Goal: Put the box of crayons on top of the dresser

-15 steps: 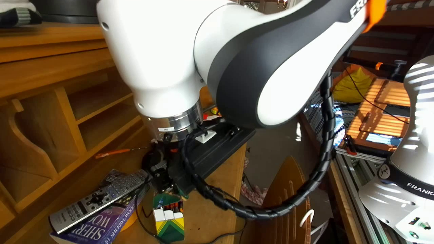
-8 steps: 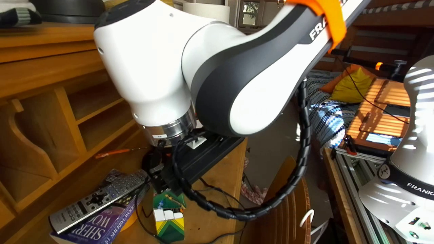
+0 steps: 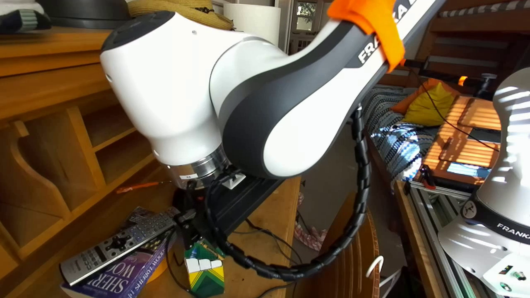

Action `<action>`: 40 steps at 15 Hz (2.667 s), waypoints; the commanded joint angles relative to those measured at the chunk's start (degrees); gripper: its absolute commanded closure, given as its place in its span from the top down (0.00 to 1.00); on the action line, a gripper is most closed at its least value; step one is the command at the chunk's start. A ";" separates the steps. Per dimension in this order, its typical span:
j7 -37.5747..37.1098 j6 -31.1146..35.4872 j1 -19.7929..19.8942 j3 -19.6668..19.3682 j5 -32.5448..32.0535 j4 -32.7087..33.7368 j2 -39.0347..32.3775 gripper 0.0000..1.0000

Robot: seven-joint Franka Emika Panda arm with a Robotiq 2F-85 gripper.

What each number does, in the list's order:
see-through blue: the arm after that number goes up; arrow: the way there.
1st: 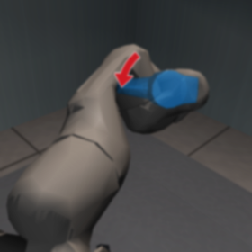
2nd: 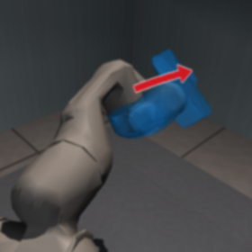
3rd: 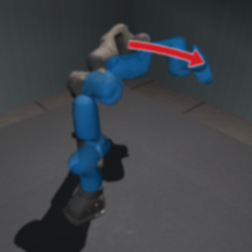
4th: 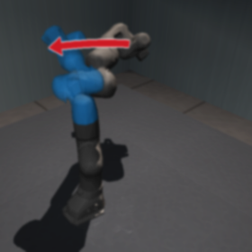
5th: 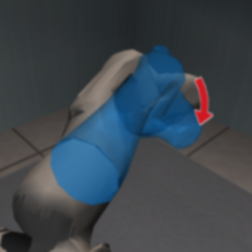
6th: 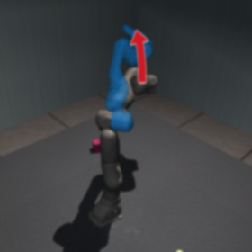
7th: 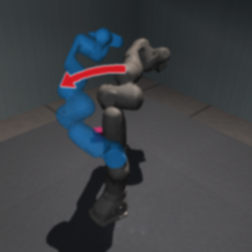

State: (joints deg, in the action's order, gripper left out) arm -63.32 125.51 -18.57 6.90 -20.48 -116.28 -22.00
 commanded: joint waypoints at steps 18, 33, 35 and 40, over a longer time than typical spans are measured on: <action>29.87 14.38 0.07 1.36 -21.38 -7.16 6.21 1.00; 77.05 31.15 8.17 8.25 4.81 -9.58 2.86 1.00; 75.16 31.19 6.87 6.87 4.80 -10.09 3.94 1.00; 70.78 29.42 5.48 5.17 4.47 -10.54 5.33 1.00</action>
State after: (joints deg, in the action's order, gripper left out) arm 9.25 157.35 -11.82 13.19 -17.24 -125.49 -18.57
